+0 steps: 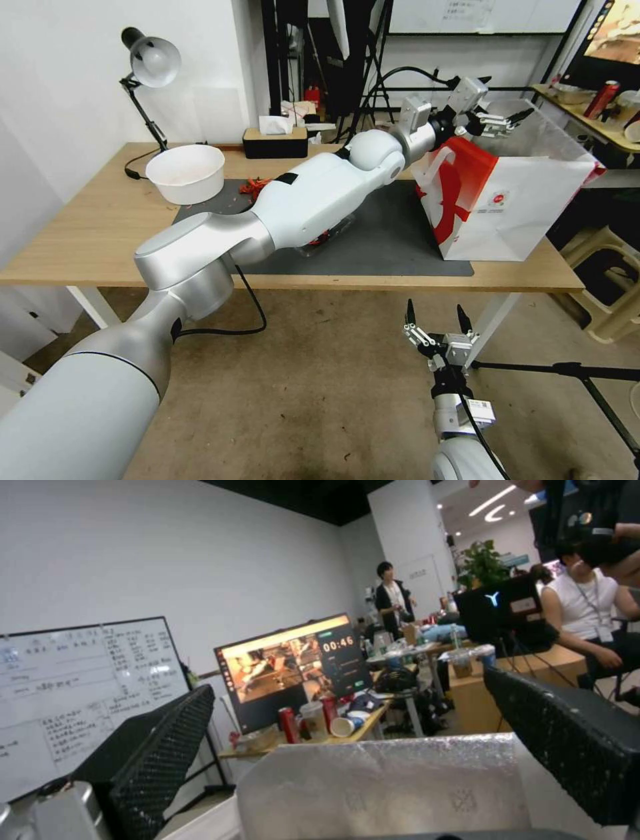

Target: Pick up the trash from the table and place it into the takeout bag.

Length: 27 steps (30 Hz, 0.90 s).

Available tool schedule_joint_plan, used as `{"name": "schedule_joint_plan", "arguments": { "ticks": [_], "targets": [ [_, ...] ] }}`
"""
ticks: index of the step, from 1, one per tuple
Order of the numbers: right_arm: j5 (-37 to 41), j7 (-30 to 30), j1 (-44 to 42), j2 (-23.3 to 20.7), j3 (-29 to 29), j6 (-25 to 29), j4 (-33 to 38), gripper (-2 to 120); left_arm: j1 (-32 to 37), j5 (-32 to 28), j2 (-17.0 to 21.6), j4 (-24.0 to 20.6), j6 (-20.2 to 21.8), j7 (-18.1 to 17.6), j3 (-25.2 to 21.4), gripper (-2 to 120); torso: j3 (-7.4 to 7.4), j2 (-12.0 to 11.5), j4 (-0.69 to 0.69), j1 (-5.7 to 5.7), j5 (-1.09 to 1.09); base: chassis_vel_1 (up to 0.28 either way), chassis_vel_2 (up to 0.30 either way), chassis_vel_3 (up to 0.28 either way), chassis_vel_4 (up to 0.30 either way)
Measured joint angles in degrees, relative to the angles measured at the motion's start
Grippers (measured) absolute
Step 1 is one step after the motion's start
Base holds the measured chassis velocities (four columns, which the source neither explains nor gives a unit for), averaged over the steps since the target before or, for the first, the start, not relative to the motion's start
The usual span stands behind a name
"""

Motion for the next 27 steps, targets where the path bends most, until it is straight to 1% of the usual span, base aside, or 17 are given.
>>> {"name": "schedule_joint_plan", "arguments": {
  "ticks": [5,7,8,9,11,12,13,15,16,17,18,19,20,22,24,25,27],
  "targets": [
    [0.0,0.0,0.0,0.1,0.0,0.0,0.2,100,0.5,-0.2,2.0,-1.6,0.2,-0.9,-0.7,100,0.0,0.0,0.0,0.0,0.0,0.0,0.0,0.0,0.0],
    [0.0,0.0,0.0,0.1,0.0,0.0,0.4,100,1.7,-0.7,5.3,-3.9,0.6,-1.6,-2.0,100,0.0,0.0,0.0,0.0,0.0,0.0,0.0,0.0,0.0],
    [0.0,0.0,0.0,0.1,0.0,0.0,0.4,100,2.2,-0.8,6.2,-4.5,0.7,-1.8,-2.5,100,0.0,0.0,0.01,0.0,-0.02,0.0,0.0,0.0,0.0],
    [0.0,0.0,0.0,0.1,0.0,0.0,0.4,100,2.2,-0.8,6.2,-4.5,0.7,-1.8,-2.5,100,0.0,0.0,0.01,0.0,-0.02,0.0,0.0,0.0,0.0],
    [-0.1,0.1,-0.1,0.1,0.1,-0.1,0.6,100,4.4,-1.1,10.7,-7.2,1.1,-2.1,-4.4,100,0.0,0.0,0.04,0.0,-0.03,0.0,0.0,0.0,0.0],
    [-0.1,0.1,-0.2,0.1,0.1,-0.1,0.6,100,4.8,-1.1,11.6,-7.7,1.2,-2.1,-4.7,100,0.0,0.0,0.04,0.0,-0.03,0.0,0.0,0.0,0.0],
    [-0.1,0.1,-0.2,0.1,0.1,-0.1,0.6,100,4.8,-1.1,11.6,-7.7,1.2,-2.1,-4.7,100,0.0,0.0,0.04,0.0,-0.03,0.0,0.0,0.0,0.0],
    [-0.1,0.2,-0.3,0.2,0.1,-0.2,0.9,100,7.3,-1.5,15.7,-10.9,1.7,-2.6,-6.3,100,0.0,0.0,0.01,0.0,-0.03,0.0,0.0,0.0,0.0],
    [-0.1,0.2,-0.3,0.2,0.1,-0.2,0.9,100,7.3,-1.5,15.7,-10.9,1.7,-2.6,-6.3,100,0.0,0.0,0.01,0.0,-0.03,0.0,0.0,0.0,0.0],
    [-0.2,0.2,-0.3,0.2,0.1,-0.3,0.9,100,7.9,-1.6,16.6,-11.8,2.0,-2.9,-6.6,100,0.0,0.0,0.02,0.0,-0.02,0.0,0.0,0.0,0.0],
    [-0.2,0.2,-0.3,0.3,0.1,-0.4,1.0,100,9.8,-2.0,19.2,-14.3,2.6,-3.7,-7.6,100,0.0,0.0,0.01,0.0,-0.02,0.0,0.0,0.0,0.0],
    [-0.3,0.2,-0.3,0.2,0.1,-0.4,1.1,100,10.7,-2.1,20.4,-15.4,2.8,-4.1,-8.1,100,0.0,0.0,0.01,0.0,-0.02,0.0,0.0,0.0,0.0],
    [-0.3,0.2,-0.3,0.2,0.1,-0.4,1.1,100,10.7,-2.1,20.4,-15.4,2.8,-4.1,-8.1,100,0.0,0.0,0.01,0.0,-0.02,0.0,0.0,0.0,0.0],
    [-0.4,0.2,-0.3,0.2,0.1,-0.5,1.1,100,13.5,-2.3,23.5,-18.3,3.2,-4.8,-9.5,100,0.0,0.0,0.02,0.0,-0.03,0.0,0.0,0.0,0.0],
    [-0.4,0.3,-0.2,0.3,0.0,-0.6,1.1,100,16.1,-2.4,26.5,-20.7,3.6,-5.6,-11.1,100,0.0,0.0,-0.01,0.0,-0.01,0.0,0.0,0.0,0.0],
    [-0.4,0.3,-0.2,0.3,0.0,-0.6,1.1,100,16.1,-2.4,26.5,-20.7,3.6,-5.6,-11.1,100,0.0,0.0,-0.01,0.0,-0.01,0.0,0.0,0.0,0.0],
    [-0.5,0.3,-0.2,0.3,-0.1,-0.6,1.1,100,18.9,-2.2,29.2,-22.6,4.1,-6.5,-13.1,100,0.0,0.0,0.02,0.0,-0.03,0.0,0.0,0.0,0.0]
  ]
}}
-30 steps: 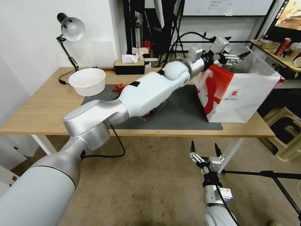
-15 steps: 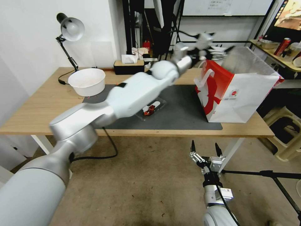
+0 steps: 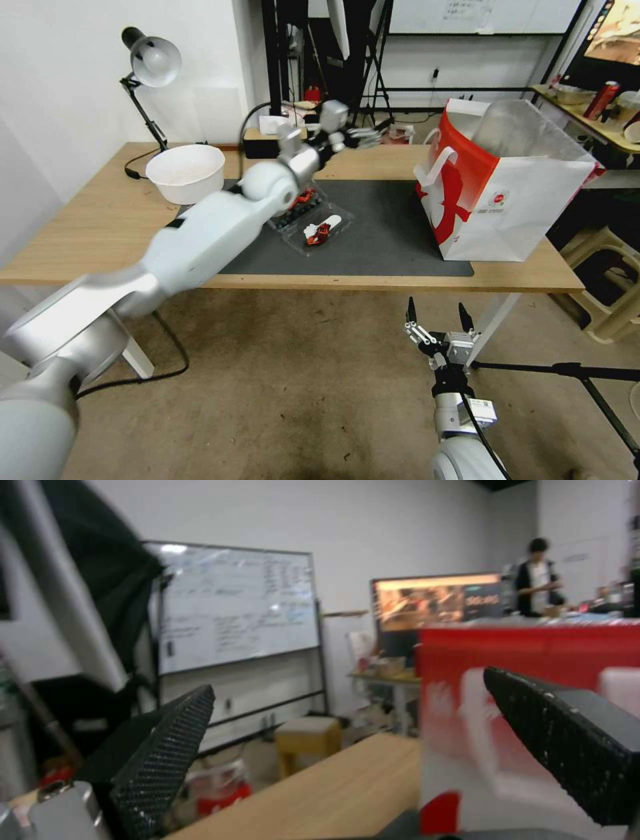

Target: Pick up the trash from the table and place it into the takeout bag.

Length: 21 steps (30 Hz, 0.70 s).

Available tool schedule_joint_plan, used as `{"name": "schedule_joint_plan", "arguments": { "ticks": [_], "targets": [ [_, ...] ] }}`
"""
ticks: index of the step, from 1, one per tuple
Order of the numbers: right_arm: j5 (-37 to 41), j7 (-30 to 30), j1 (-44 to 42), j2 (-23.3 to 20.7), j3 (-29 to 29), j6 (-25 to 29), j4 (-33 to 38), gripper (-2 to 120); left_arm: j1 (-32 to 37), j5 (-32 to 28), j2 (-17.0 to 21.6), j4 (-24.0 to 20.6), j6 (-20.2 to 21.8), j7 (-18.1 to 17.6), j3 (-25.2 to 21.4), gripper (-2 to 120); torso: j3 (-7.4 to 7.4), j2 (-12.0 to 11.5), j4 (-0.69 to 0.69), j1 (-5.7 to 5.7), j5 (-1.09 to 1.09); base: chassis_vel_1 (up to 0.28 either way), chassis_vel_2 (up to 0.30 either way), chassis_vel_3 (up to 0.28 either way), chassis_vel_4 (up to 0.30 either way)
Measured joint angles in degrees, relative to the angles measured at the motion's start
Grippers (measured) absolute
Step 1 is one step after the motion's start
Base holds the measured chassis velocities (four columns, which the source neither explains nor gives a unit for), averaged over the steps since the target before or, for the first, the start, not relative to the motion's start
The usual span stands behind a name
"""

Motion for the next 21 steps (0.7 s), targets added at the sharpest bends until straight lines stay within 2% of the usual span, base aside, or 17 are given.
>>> {"name": "schedule_joint_plan", "arguments": {
  "ticks": [1,3,4,6,7,9,10,13,14,17,21],
  "targets": [
    [0.0,0.0,0.0,0.1,-0.1,0.0,0.0,100,1.9,0.2,1.8,-1.1,0.5,-0.7,-1.7,100,0.0,0.0,-0.01,0.0,0.01,0.0,0.0,0.0,0.0],
    [-0.1,0.0,0.1,0.1,-0.1,-0.1,0.0,100,2.9,0.4,2.8,-1.6,0.8,-1.0,-3.0,100,0.0,0.0,0.0,0.0,0.01,0.0,0.0,0.0,0.0],
    [-0.1,0.0,0.2,0.4,-0.2,-0.5,0.3,100,6.1,0.9,5.2,-3.0,1.3,-1.8,-6.7,100,0.0,0.0,0.01,0.0,0.01,0.0,0.0,0.0,0.0],
    [-0.1,0.0,0.4,0.6,-0.4,-0.6,0.3,100,9.3,1.5,7.3,-5.0,2.2,-2.5,-10.1,100,0.0,0.0,0.01,0.0,0.01,0.0,0.0,0.0,0.0],
    [-0.1,0.0,0.4,0.6,-0.4,-0.6,0.3,100,9.3,1.5,7.3,-5.0,2.2,-2.5,-10.1,100,0.0,0.0,0.01,0.0,0.01,0.0,0.0,0.0,0.0],
    [-0.2,0.0,0.5,0.6,-0.6,-0.6,0.3,100,15.3,2.0,10.4,-9.5,4.1,-3.8,-14.4,100,0.0,0.0,-0.01,0.0,0.02,0.0,0.0,0.0,0.0],
    [-0.2,0.0,0.5,0.6,-0.6,-0.6,0.3,100,15.3,2.0,10.4,-9.5,4.1,-3.8,-14.4,100,0.0,0.0,-0.01,0.0,0.02,0.0,0.0,0.0,0.0],
    [-0.3,0.0,0.5,0.6,-0.9,-0.6,0.3,100,22.6,3.0,13.1,-13.8,5.5,-4.8,-19.7,100,-0.01,0.0,0.0,-0.01,0.03,0.0,0.0,0.0,0.0],
    [-0.3,0.0,0.5,0.6,-0.9,-0.6,0.3,100,22.6,3.0,13.1,-13.8,5.5,-4.8,-19.7,100,-0.01,0.0,0.0,-0.01,0.03,0.0,0.0,0.0,0.0],
    [-0.4,-0.1,0.5,0.4,-1.0,-0.6,0.3,100,28.0,4.1,14.1,-16.7,6.1,-5.9,-23.7,100,-0.01,0.0,0.0,-0.01,0.03,0.0,0.0,0.0,0.0],
    [-0.4,-0.1,0.5,0.3,-1.1,-0.6,0.3,100,30.4,4.5,14.4,-18.1,6.1,-6.5,-25.6,100,0.0,0.0,-0.02,-0.01,0.03,0.0,0.0,0.0,0.0]
  ]
}}
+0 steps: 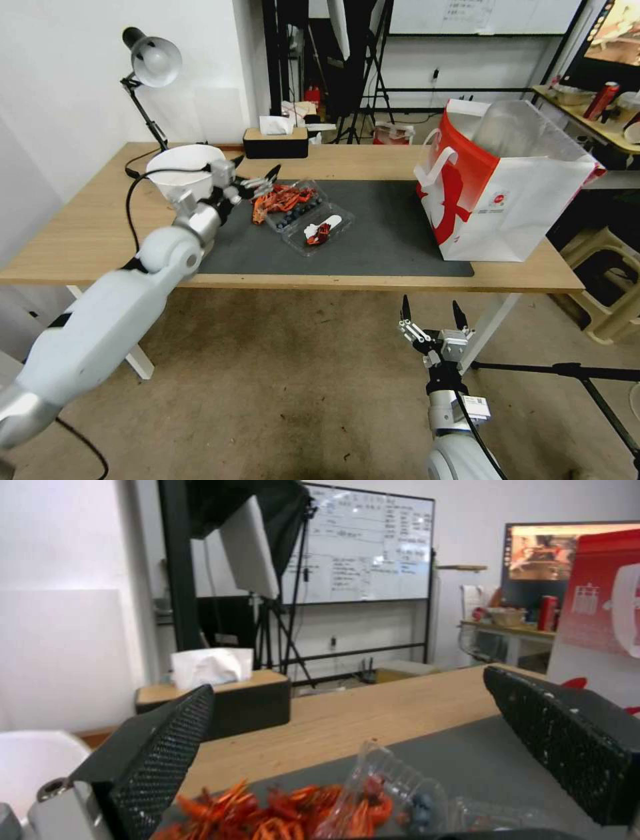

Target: Pick up the trash from the table and place it into the takeout bag.

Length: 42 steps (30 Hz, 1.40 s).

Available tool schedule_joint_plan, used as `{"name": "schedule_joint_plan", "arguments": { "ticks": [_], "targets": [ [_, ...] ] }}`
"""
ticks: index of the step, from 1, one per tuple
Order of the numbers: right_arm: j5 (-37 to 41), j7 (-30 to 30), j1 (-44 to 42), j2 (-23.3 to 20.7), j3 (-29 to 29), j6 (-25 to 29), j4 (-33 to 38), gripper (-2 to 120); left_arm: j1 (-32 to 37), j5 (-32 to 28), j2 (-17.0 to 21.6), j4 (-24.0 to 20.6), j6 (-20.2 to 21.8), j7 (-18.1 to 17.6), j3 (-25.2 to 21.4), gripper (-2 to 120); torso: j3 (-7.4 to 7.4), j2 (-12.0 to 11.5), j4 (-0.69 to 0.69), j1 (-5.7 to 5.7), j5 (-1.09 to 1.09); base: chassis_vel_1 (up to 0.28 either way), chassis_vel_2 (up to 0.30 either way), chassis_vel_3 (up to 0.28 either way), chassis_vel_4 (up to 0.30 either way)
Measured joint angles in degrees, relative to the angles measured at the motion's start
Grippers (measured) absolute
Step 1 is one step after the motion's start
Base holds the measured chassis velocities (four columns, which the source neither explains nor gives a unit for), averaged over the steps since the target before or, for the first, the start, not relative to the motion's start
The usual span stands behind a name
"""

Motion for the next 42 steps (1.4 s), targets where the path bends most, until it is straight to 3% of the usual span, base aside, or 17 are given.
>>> {"name": "schedule_joint_plan", "arguments": {
  "ticks": [12,20,42],
  "targets": [
    [-0.2,-0.1,-0.3,-0.2,-0.1,0.0,0.1,100,15.0,3.4,1.2,-6.0,-1.3,-1.8,-11.8,100,0.01,0.0,0.02,0.0,0.0,0.0,0.0,0.0,0.0],
    [-0.3,-0.3,-0.3,-0.2,-0.1,0.0,0.1,100,25.7,6.1,-1.2,-9.5,-2.3,-2.3,-20.2,100,0.0,0.0,0.02,0.0,0.0,0.0,0.0,0.0,0.0],
    [0.0,-0.3,-0.2,0.1,0.3,0.0,0.3,100,40.4,15.2,-8.8,-13.5,-5.4,-2.6,-28.5,100,0.01,0.0,0.02,0.01,0.01,0.0,0.0,0.0,0.0]
  ]
}}
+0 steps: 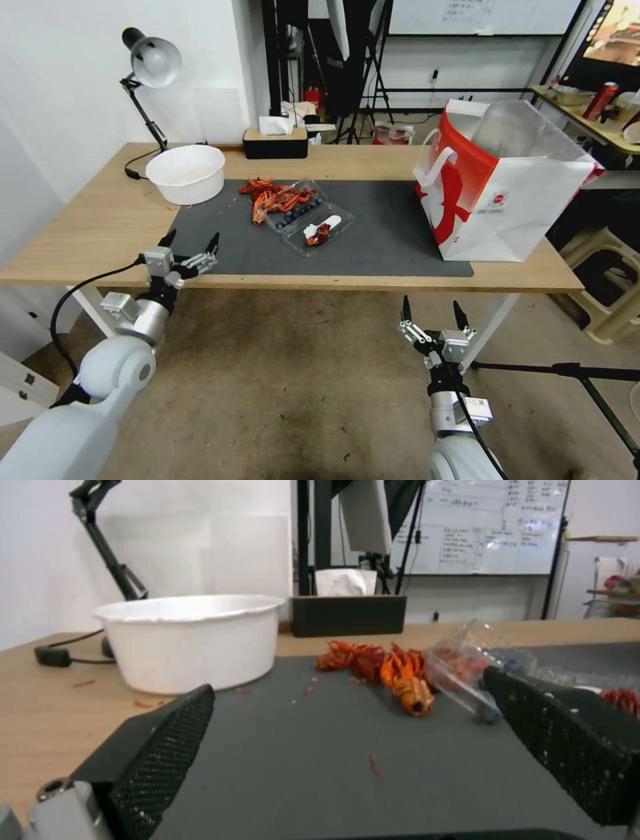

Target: Pick up the trash from the table and place it into the takeout bag.

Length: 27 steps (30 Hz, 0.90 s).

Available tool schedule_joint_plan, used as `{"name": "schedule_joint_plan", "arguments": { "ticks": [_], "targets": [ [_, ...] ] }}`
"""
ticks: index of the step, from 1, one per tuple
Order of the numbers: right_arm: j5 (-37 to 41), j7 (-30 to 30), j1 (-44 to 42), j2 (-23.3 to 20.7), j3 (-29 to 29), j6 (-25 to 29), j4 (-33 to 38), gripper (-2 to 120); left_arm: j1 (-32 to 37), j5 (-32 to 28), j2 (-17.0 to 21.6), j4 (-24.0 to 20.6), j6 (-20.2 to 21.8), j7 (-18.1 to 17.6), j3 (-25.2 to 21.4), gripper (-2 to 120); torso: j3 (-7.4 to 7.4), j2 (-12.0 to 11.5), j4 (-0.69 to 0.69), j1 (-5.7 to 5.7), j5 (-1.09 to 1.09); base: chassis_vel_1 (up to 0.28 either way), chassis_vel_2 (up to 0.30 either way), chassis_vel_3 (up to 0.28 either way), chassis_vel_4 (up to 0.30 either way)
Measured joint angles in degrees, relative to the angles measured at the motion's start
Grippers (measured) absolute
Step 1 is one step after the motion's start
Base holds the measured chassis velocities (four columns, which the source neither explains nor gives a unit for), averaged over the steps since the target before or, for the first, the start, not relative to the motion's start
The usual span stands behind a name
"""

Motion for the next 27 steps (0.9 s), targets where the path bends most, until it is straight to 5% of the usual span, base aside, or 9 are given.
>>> {"name": "schedule_joint_plan", "arguments": {
  "ticks": [27],
  "targets": [
    [0.1,-0.7,0.3,-0.1,-0.4,-0.3,0.4,100,10.0,4.0,-5.2,-2.3,-5.0,1.1,-5.2,100,0.0,0.0,0.0,0.0,0.0,0.0,0.0,0.0,0.0]
  ]
}}
